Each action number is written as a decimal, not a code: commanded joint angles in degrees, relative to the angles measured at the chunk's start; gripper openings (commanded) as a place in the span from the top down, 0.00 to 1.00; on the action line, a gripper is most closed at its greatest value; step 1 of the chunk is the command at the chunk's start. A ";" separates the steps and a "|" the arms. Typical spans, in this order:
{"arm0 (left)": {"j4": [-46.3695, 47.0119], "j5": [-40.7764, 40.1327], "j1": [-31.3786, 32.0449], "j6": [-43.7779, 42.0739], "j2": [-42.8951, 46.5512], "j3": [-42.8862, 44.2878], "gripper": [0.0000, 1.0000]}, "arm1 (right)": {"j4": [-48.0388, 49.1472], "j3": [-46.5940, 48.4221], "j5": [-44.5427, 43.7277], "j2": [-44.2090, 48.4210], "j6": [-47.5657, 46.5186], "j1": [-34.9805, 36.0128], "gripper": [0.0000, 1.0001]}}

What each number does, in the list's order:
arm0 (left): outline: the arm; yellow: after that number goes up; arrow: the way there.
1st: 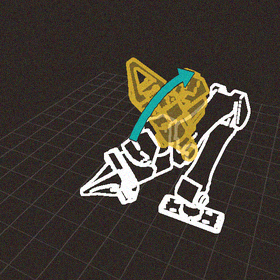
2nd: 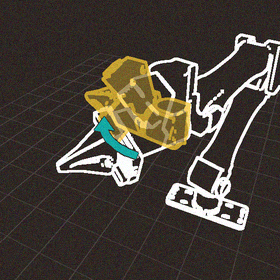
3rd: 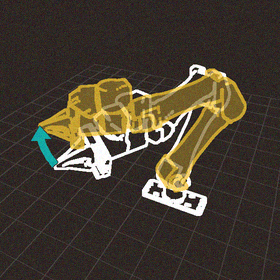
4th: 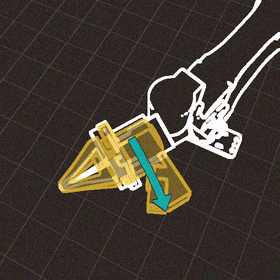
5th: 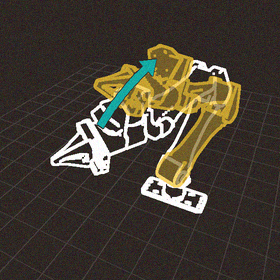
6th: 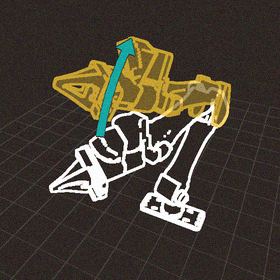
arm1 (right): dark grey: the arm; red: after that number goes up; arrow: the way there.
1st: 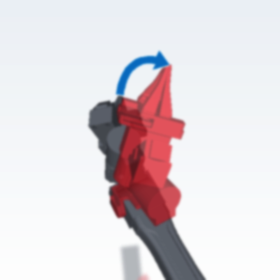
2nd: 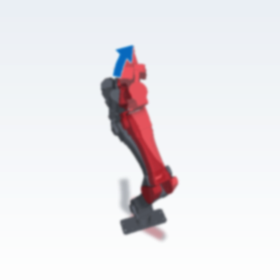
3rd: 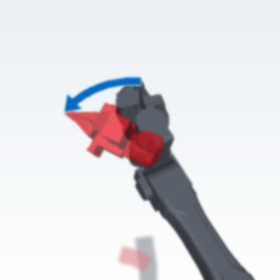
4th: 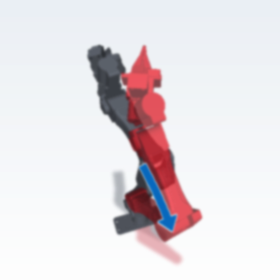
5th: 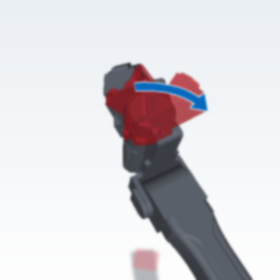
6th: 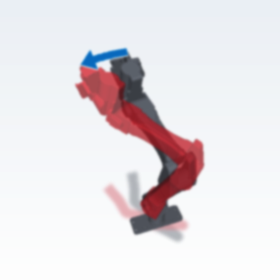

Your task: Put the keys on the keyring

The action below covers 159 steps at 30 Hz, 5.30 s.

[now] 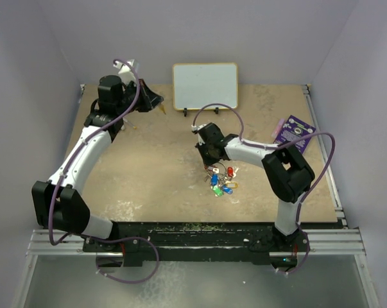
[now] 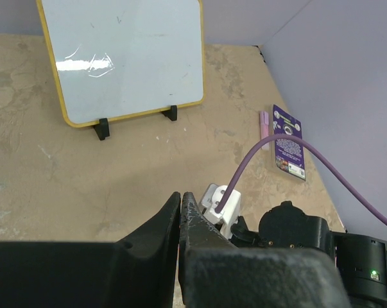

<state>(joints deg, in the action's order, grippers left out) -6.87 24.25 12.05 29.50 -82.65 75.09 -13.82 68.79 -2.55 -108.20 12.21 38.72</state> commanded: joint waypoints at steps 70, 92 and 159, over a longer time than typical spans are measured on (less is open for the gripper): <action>-11.32 7.25 5.48 61.10 -2.17 5.08 0.97 | 33.95 4.60 -6.03 27.31 10.19 6.04 1.00; -11.92 7.12 6.48 62.28 -5.08 8.79 0.97 | 34.96 5.25 -6.27 25.67 10.30 6.54 1.00; -13.99 7.36 7.39 64.29 -4.14 12.09 0.98 | 32.02 1.39 -7.08 23.29 13.73 7.17 1.00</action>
<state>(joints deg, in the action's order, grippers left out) -19.53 30.37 18.55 86.48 -88.16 83.40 17.15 71.00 -9.54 -84.38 24.88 45.50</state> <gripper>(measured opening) 0.029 0.005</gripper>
